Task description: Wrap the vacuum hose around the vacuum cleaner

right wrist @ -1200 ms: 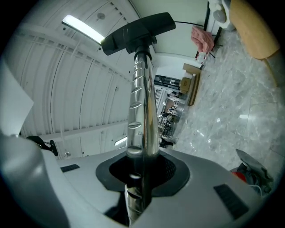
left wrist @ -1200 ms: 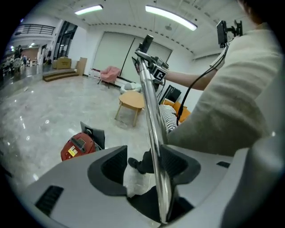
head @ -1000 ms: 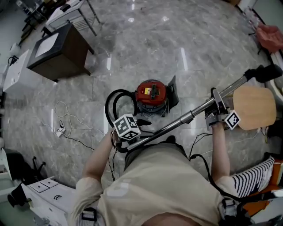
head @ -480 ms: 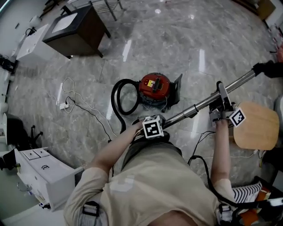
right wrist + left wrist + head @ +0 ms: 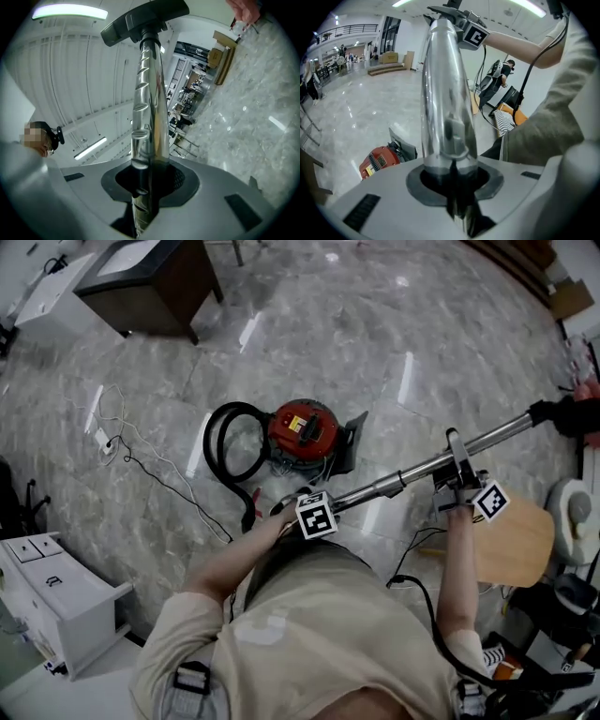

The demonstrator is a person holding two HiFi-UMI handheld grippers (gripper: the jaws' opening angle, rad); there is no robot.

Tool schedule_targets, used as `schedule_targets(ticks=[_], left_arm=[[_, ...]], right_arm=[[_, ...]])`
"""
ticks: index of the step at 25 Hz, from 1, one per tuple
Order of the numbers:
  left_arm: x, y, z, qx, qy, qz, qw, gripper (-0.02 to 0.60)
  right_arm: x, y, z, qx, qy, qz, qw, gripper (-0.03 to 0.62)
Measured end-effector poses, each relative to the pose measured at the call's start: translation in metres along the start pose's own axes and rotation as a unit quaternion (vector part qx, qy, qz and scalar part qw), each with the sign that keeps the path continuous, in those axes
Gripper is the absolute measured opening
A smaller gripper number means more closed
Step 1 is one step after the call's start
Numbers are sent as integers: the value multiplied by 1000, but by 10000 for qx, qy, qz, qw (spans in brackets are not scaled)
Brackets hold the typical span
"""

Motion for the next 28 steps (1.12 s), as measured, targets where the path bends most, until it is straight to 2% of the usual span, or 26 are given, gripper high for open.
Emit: schedule_targets(ticks=[5, 10, 14, 17, 20, 23, 25, 28], left_arm=[[5, 0, 28, -178, 129, 74, 9997, 94], [12, 1, 52, -335, 144, 276, 9990, 94], [26, -15, 59, -562, 5, 419, 9975, 94], [42, -30, 68, -778, -235, 671, 9944, 94], [54, -39, 72, -1090, -606, 1000, 9871, 92], [65, -52, 73, -1434, -914, 1144, 9788, 89], [72, -59, 71, -1650, -993, 1186, 9741, 89], [87, -68, 63, -1938, -1056, 1169, 9683, 89]], right_arm=[[24, -2, -40, 123, 808, 357, 9960, 75], [40, 0, -79, 397, 1171, 493, 9911, 71], [41, -14, -113, 569, 1133, 764, 9890, 67], [46, -25, -143, 735, 1012, 1074, 9863, 64], [55, -29, -168, 825, 842, 1639, 9794, 57], [65, -36, -188, 910, 489, 2106, 9721, 52], [69, -37, -201, 1028, 357, 2297, 9672, 52], [68, -38, -219, 1144, 420, 2573, 9586, 52]])
Point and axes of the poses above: the fingertips, and each gripper's own axes: x forward along the fingers, z to its left, y out of its underside, the point moved 6 cm from there along -x, backward along the fingers
